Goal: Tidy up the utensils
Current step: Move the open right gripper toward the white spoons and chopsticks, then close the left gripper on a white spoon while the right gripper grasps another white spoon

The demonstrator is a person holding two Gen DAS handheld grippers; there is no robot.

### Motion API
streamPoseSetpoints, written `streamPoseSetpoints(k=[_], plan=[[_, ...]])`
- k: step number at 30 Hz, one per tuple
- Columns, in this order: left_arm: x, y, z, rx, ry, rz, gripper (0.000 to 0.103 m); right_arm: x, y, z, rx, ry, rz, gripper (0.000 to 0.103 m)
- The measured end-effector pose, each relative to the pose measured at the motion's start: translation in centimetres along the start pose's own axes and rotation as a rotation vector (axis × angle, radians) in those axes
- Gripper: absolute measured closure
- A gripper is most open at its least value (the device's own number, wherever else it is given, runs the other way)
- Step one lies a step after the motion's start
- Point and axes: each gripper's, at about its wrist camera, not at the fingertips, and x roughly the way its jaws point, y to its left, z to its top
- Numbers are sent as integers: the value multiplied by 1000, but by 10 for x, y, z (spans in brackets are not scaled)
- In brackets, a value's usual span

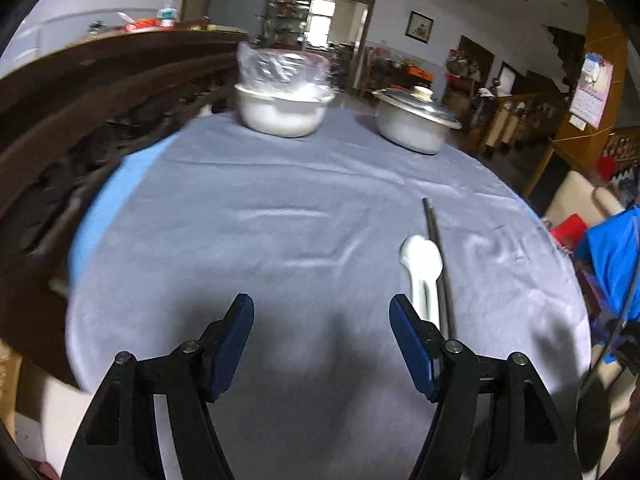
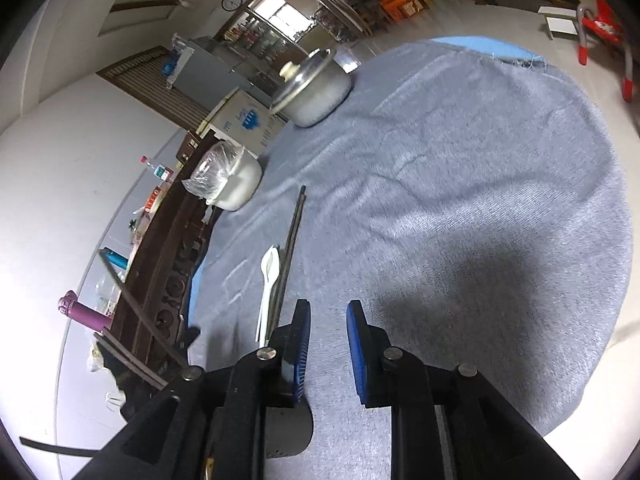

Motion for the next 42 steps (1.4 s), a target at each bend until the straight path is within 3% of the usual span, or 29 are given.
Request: streamPoseSetpoints(k=[6, 17, 19, 20, 21, 22, 35, 42], plan=[[49, -29, 28, 42, 57, -98, 32, 20, 2, 14, -20, 14, -18, 81], [104, -77, 47, 186, 139, -160, 32, 70, 12, 38, -82, 64, -37, 81], [110, -80, 49, 200, 154, -145, 39, 79, 16, 43, -105, 75, -33, 81], [115, -81, 49, 207, 167, -144, 56, 84, 18, 46, -115, 81, -29, 81], [119, -80, 48, 209, 181, -152, 72, 89, 22, 48, -130, 89, -23, 81], [123, -78, 47, 206, 197, -153, 75, 94, 25, 49, -147, 97, -19, 81], [102, -18, 53, 79, 137, -117, 75, 186, 101, 51, -414, 242, 95, 81], [85, -8, 55, 73, 91, -83, 75, 227, 115, 50, -490, 275, 9, 77]])
